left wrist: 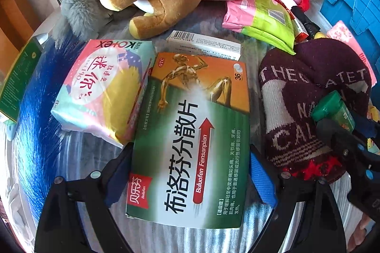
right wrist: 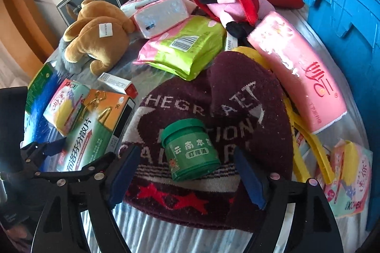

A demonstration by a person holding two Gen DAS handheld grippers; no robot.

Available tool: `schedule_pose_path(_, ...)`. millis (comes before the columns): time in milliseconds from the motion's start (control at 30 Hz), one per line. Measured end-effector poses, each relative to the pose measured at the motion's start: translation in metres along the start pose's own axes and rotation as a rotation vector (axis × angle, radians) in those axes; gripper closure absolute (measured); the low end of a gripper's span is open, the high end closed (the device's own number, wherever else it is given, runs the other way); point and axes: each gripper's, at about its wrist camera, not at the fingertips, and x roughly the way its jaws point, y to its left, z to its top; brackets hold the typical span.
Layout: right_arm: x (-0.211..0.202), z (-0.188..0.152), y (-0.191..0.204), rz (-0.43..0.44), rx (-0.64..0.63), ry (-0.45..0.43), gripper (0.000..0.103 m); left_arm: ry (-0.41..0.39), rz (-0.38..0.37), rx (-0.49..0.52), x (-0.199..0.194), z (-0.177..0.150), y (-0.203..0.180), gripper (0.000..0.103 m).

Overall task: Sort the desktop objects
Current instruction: 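Grasp the green Bulaofen box with left tool while right tool grasps green ointment jar, then carry the box and jar into the blue crate and release both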

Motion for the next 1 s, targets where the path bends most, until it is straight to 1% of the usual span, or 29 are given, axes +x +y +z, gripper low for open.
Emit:
schedule_pose_path(33, 0.001, 0.0, 0.0, -0.014, -0.009, 0.002, 0.053, 0.0, -0.001, 0.0, -0.003, -0.003, 0.0, 0.014)
schedule_pose_path(67, 0.002, -0.001, -0.001, -0.017, -0.016, 0.014, 0.058, -0.001, -0.004, -0.005, -0.006, -0.006, 0.001, 0.014)
schedule_pose_path(200, -0.005, -0.006, 0.0, 0.006, -0.021, 0.007, 0.058, -0.035, -0.002, -0.007, -0.034, -0.026, 0.004, 0.015)
schedule_pose_path(300, -0.017, -0.009, 0.006, 0.021, -0.031, -0.012, 0.058, -0.088, -0.007, -0.004, -0.066, -0.04, 0.007, 0.016)
schedule_pose_path(367, -0.029, -0.01, 0.011, 0.03, -0.036, -0.034, 0.058, -0.124, -0.008, -0.003, -0.082, -0.04, 0.013, 0.016)
schedule_pose_path(400, -0.036, -0.011, 0.014, 0.033, -0.037, -0.047, 0.058, -0.137, -0.011, -0.006, -0.085, -0.029, 0.015, 0.016)
schedule_pose_path(467, -0.052, -0.014, 0.02, 0.038, -0.04, -0.079, 0.058, -0.179, -0.012, -0.009, -0.093, -0.014, 0.006, 0.016)
schedule_pose_path(500, -0.06, -0.014, 0.023, 0.038, -0.044, -0.097, 0.058, -0.207, 0.0, -0.009, -0.079, 0.005, -0.009, 0.016)
schedule_pose_path(533, -0.072, -0.015, 0.027, 0.038, -0.049, -0.12, 0.058, -0.241, 0.007, -0.006, -0.092, 0.002, -0.008, 0.016)
schedule_pose_path(567, -0.081, -0.016, 0.031, 0.037, -0.053, -0.141, 0.058, -0.273, 0.013, -0.003, -0.094, 0.013, -0.011, 0.016)
schedule_pose_path(633, -0.103, -0.016, 0.039, 0.031, -0.062, -0.19, 0.058, -0.334, 0.016, 0.002, -0.115, 0.014, -0.006, 0.016)
schedule_pose_path(800, -0.164, -0.02, 0.057, -0.01, -0.074, -0.327, 0.058, -0.472, 0.007, 0.03, -0.17, 0.005, -0.012, 0.016)
schedule_pose_path(867, -0.188, -0.023, 0.061, -0.031, -0.074, -0.377, 0.058, -0.52, -0.007, 0.041, -0.192, 0.001, -0.016, 0.016)
schedule_pose_path(1000, -0.231, -0.031, 0.062, -0.08, -0.067, -0.456, 0.058, -0.593, -0.054, 0.063, -0.223, -0.004, -0.027, 0.016)
